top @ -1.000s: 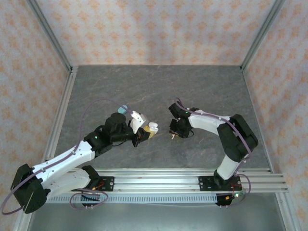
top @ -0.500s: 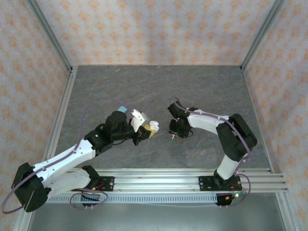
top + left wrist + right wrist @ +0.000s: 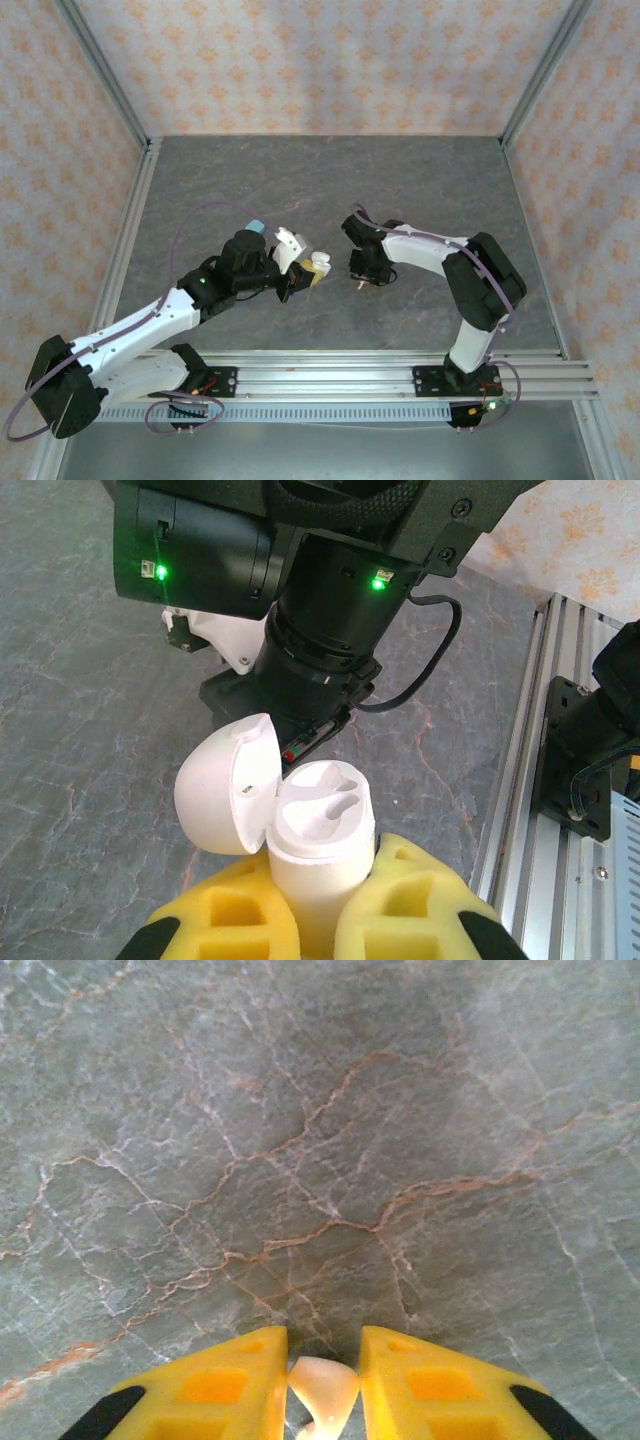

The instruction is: Insert the wireless bluetooth earbuds into the charging case

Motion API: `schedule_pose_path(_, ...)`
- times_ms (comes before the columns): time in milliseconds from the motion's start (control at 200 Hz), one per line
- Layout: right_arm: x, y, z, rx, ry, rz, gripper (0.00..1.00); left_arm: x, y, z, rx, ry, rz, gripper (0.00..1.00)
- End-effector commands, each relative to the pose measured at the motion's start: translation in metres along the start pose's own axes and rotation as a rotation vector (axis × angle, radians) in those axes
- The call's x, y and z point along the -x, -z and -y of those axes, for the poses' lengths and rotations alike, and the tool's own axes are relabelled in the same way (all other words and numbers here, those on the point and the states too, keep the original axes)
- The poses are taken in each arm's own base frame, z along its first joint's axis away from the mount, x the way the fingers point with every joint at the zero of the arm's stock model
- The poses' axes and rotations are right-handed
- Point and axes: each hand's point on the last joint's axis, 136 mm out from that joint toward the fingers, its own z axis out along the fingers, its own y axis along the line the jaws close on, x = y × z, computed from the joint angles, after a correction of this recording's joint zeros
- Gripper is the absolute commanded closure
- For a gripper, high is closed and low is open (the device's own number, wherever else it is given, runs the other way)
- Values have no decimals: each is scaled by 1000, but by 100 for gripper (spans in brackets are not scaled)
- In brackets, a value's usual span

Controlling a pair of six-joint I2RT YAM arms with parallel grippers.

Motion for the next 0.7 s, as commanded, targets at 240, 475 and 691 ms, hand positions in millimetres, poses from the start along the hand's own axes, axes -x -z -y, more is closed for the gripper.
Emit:
schedule_pose_path(240,6,24,-12,-11,146,29,86,13,2,3,0,-30,31,100)
schedule_pose_path(475,23,75,-6,-37,251,170,87,20,1,2,-2,-19,79,100)
schedule_pose_path(691,31,142,-5,49,339,360,90,35,5,12,-48,-33,163,100)
